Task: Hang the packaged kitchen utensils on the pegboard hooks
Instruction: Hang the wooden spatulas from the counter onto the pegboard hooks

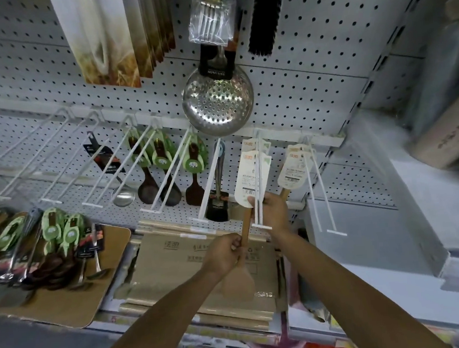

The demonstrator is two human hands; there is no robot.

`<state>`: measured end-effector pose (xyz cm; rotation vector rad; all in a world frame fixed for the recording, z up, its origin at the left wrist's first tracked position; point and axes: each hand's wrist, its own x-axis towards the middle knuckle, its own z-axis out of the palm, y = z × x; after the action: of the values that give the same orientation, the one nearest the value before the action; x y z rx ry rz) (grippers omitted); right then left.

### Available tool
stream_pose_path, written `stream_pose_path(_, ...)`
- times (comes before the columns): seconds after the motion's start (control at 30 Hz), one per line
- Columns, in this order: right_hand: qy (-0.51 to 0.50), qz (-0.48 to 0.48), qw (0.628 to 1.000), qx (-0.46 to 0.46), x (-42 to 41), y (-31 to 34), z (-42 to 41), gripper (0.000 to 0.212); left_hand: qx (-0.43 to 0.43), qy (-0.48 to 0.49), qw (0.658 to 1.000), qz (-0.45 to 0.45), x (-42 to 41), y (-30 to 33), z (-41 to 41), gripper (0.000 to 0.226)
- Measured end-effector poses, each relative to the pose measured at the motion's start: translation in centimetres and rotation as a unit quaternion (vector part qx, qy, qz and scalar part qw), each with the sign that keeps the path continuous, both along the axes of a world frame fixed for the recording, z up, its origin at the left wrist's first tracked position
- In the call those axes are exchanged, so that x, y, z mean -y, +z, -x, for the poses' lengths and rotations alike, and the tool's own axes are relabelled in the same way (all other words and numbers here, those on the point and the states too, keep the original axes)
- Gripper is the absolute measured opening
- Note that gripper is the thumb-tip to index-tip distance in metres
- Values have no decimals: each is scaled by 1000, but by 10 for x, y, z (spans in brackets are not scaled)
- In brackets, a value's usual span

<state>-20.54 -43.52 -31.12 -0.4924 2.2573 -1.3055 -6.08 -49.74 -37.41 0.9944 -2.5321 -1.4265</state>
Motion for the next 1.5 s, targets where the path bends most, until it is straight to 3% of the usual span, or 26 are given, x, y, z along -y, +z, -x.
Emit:
stream_pose_path(0.23, -24, 49, 998, 14, 16, 16, 14, 6, 13, 2, 1000, 19, 11, 9, 24, 8)
stream_pose_path(0.3, -34, 46, 998, -1, 19, 19, 16, 14, 14, -6, 1000, 19, 13, 12, 26, 9)
stream_pose_path(0.37, -26, 53, 998, 9, 20, 16, 19, 24, 11, -10, 1000, 28, 14, 16, 24, 29)
stream_pose_path(0.47, -11, -13, 1000, -1, 15, -5, 30, 53, -30, 9, 999, 36, 21, 22, 9, 51)
stream_pose_path(0.57, 46, -72, 995, -48, -5, 13, 3, 45, -58, -1, 991, 117, 37, 33, -16, 46)
stream_pose_path(0.67, 136, -157, 977, -54, -19, 24, -31, 39, -33, -29, 977, 210, 51, 49, -47, 41)
stream_pose_path(0.8, 239, -87, 944, -210, -9, 5, -57, 32, -88, -21, 956, 278, 70, 62, -94, 31)
stream_pose_path(0.97, 362, -64, 862, -349, 8, 23, -115, 39, -109, -48, 940, 320, 102, 66, -161, 36)
stream_pose_path(1.33, 442, -9, 781, -440, 93, 37, -270, 51, -98, -58, 915, 387, 171, 81, -349, 46)
stream_pose_path(1.5, 479, 18, 769, -423, 143, 42, -371, 54, -79, -37, 908, 410, 211, 91, -453, 52)
